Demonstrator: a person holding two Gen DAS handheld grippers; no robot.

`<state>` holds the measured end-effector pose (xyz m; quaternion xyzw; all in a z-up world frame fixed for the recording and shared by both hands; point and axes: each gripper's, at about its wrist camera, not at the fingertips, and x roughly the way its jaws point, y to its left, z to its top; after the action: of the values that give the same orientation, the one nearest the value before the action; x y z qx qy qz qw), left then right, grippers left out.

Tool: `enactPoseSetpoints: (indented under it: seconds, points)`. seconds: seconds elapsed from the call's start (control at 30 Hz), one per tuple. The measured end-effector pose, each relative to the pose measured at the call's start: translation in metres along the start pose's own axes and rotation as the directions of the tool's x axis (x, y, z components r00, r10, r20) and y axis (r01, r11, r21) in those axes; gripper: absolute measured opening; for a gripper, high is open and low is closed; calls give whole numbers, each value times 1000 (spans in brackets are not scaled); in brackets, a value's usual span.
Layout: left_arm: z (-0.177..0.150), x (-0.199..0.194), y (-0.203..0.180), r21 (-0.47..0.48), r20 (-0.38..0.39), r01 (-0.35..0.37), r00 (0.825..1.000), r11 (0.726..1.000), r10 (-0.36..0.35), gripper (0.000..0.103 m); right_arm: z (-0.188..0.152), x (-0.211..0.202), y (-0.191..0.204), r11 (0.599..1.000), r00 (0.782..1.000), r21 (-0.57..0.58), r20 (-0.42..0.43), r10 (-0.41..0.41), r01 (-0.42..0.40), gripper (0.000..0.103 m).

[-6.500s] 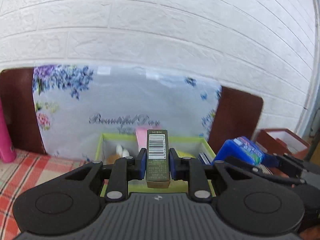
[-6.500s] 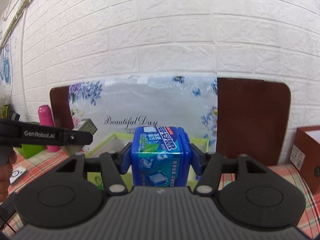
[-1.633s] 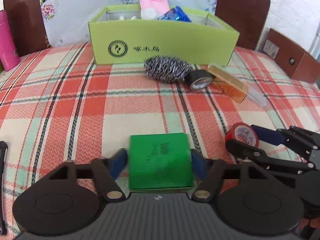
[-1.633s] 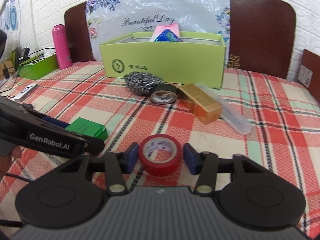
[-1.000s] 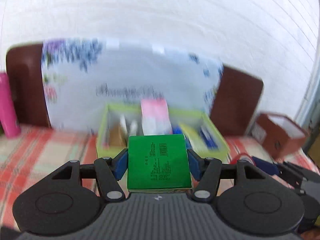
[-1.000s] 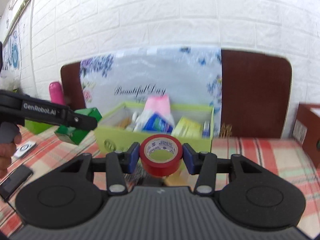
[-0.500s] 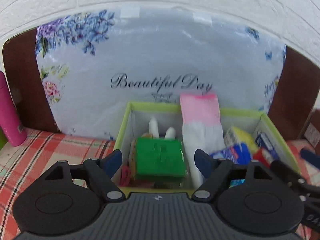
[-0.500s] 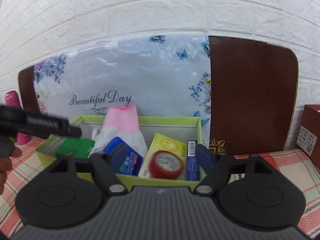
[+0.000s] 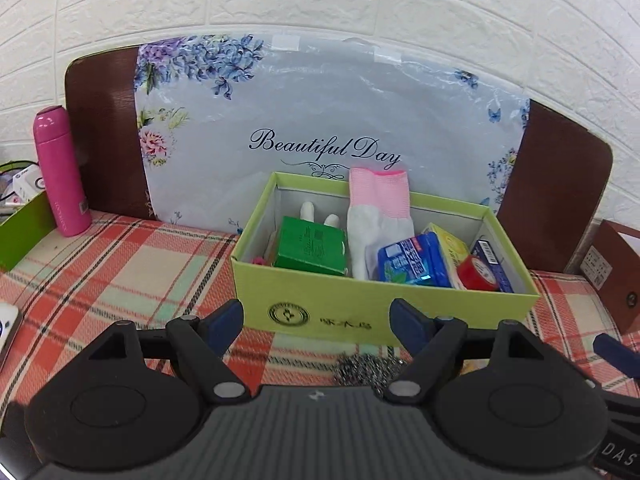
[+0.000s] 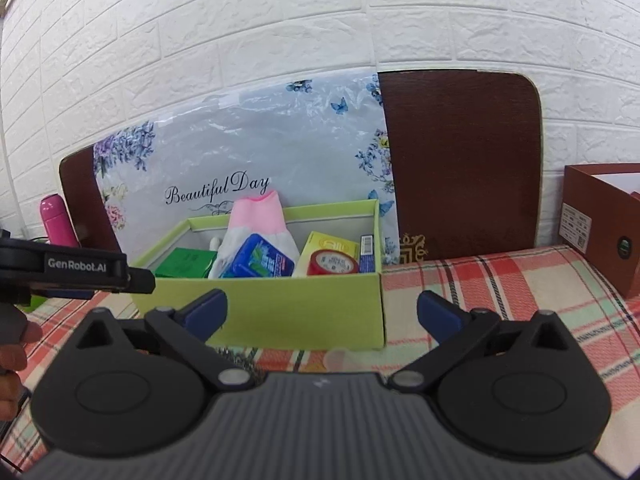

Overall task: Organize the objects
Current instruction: 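Withdraw both grippers from the storage box toward the steel wool and black tape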

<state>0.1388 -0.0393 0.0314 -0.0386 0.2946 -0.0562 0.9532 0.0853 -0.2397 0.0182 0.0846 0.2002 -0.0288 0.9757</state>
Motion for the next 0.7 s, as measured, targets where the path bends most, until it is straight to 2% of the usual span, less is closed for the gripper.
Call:
enactPoseSetpoints:
  seconds: [0.37, 0.57, 0.7]
  points:
    - [-24, -25, 3, -36, -23, 11, 1000, 999, -11, 83, -28, -35, -6, 999, 996, 38, -82, 34, -31, 103]
    - [-42, -20, 1, -39, -77, 33, 996, 999, -36, 83, -51, -42, -4, 999, 990, 25, -134, 39, -36, 103]
    - [-47, -6, -8, -49, -95, 88, 991, 995, -92, 83, -63, -44, -4, 999, 986, 21, -164, 38, -35, 103]
